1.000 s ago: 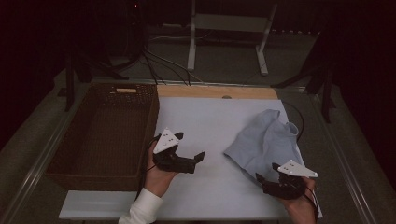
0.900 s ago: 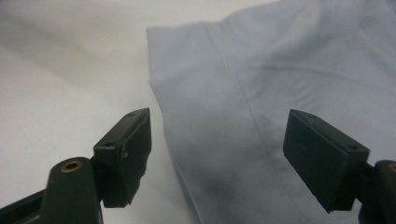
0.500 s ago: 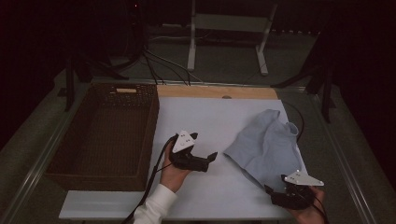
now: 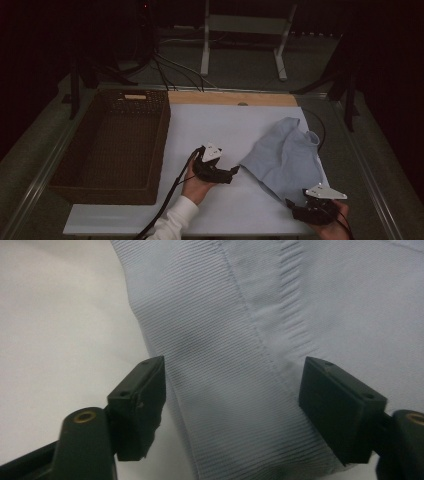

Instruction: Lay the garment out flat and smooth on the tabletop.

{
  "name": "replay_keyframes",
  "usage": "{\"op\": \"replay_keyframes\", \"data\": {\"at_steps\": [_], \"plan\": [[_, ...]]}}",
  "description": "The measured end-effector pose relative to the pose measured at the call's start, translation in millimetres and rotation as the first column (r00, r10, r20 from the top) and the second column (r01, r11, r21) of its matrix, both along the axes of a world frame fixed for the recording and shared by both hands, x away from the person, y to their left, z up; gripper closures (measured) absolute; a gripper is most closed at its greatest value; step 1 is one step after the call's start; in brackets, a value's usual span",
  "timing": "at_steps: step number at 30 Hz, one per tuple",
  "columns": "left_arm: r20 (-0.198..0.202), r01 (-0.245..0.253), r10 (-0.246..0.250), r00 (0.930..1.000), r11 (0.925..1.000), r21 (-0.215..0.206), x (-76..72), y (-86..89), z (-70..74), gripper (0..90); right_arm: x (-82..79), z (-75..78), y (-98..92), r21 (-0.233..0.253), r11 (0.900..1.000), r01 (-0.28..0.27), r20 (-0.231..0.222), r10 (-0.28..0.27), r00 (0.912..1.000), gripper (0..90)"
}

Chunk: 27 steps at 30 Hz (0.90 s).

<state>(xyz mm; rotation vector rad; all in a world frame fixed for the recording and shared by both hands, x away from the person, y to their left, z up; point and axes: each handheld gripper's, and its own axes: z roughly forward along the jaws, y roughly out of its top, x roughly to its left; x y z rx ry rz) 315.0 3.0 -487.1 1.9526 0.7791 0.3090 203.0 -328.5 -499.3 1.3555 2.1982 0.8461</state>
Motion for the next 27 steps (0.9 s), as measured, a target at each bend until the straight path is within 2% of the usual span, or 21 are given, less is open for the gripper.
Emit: {"op": "replay_keyframes", "data": {"at_steps": [11,15,20,24,27], "plan": [[-0.016,0.005,-0.004,0.9999,0.9978,0.066,9.6,-19.0,-19.1,21.6,-1.3,0.3,-0.1,0.0,1.0,-0.01,-0.002,0.01,1.0,20.0],[-0.035,0.015,-0.012,0.9993,0.998,0.062,12.1,-24.9,-23.7,22.4,-1.5,1.5,-1.7,0.009,1.0,-0.003,0.006,0.003,1.0,20.2],[-0.042,0.015,-0.011,0.999,0.9967,0.08,13.4,-30.4,-28.9,23.0,-1.9,2.5,-3.3,0.019,1.0,0.005,0.014,-0.005,0.9999,20.5],[-0.039,0.017,-0.012,0.9992,0.9907,0.135,13.7,-36.2,-32.5,24.4,-2.2,3.6,-3.5,0.024,1.0,0.007,0.02,-0.007,0.9998,20.7],[-0.048,0.023,-0.016,0.9987,0.9893,0.144,14.6,-39.4,-34.2,25.6,-2.4,4.0,-3.7,0.028,1.0,0.008,0.026,-0.009,0.9996,20.8]]}}
